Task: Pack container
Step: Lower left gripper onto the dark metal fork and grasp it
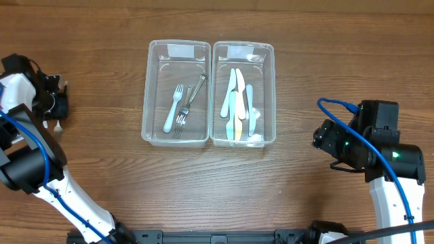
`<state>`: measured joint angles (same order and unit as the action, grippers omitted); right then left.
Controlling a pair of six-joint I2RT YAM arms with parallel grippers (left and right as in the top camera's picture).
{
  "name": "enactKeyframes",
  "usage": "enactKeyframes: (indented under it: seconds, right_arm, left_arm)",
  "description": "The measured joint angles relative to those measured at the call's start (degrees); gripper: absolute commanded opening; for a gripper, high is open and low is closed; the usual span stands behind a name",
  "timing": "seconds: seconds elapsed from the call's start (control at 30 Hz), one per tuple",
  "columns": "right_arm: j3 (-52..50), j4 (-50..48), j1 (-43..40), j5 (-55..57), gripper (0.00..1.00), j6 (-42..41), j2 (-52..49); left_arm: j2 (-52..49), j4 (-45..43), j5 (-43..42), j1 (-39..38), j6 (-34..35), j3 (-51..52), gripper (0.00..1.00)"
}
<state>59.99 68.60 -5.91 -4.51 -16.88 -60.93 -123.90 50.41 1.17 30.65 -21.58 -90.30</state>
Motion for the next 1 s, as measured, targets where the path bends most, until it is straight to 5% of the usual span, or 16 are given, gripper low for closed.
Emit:
enactKeyframes:
  seconds: [0.27, 0.47, 1.0]
  right_arm:
    - [0.00, 0.02, 0.00, 0.00, 0.77, 0.02, 0.00]
    - [0.00, 0.00, 0.00, 0.00, 0.77, 0.00, 0.00]
    - [0.00, -0.28, 0.00, 0.02, 0.78, 0.00, 0.00]
  left_arm:
    - [0.00, -0.55, 0.02, -0.94, 0.00, 0.42, 0.20]
    - [0.44, -2.01, -0.17, -1.03, 0.02, 1.77, 0.04]
    - [1.66, 4.76, -1.79, -1.84, 2.91, 0.33, 0.04]
